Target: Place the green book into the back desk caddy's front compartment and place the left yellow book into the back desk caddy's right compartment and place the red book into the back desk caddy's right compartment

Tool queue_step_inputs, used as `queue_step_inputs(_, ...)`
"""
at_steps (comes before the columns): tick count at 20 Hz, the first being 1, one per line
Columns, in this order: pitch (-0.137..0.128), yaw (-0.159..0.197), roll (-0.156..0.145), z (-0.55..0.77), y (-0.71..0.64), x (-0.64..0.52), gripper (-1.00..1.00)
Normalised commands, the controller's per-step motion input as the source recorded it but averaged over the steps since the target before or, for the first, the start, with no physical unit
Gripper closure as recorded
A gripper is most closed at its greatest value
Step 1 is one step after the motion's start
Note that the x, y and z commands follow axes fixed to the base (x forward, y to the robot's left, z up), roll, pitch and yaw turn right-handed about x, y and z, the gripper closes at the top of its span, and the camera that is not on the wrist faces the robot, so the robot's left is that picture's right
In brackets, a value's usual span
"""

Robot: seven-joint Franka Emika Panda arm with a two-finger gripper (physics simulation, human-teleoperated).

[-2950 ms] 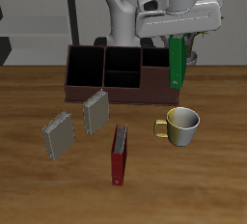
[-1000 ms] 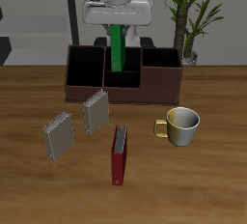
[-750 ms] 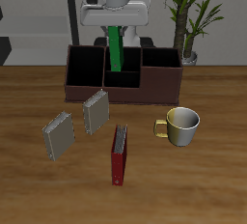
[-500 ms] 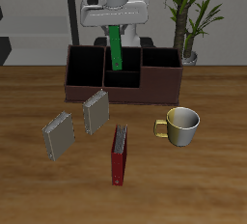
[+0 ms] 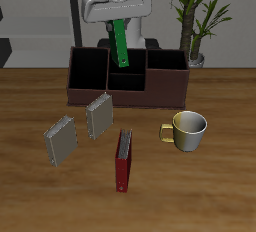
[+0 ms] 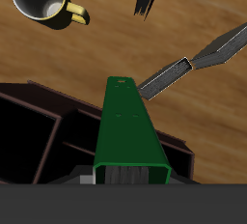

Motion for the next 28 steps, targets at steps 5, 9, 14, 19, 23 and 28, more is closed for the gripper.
queue_step_inputs(5, -0.039, 0.244, -0.007, 0.03, 0.00, -0.09, 1.00)
queue_step_inputs(9, 0.001, 0.222, -0.005, -0.04, -0.04, -0.17, 1.00)
queue_step_inputs(14, -0.023, 0.180, -0.025, -0.04, -0.16, -0.15, 1.00)
queue_step_inputs(19, -0.052, 0.232, -0.033, 0.04, -0.09, -0.17, 1.00)
queue_step_inputs(23, 0.034, 0.217, 0.020, 0.07, 0.15, -0.15, 1.00)
queue_step_inputs(28, -0.012, 0.162, -0.004, 0.08, 0.05, 0.00, 1.00)
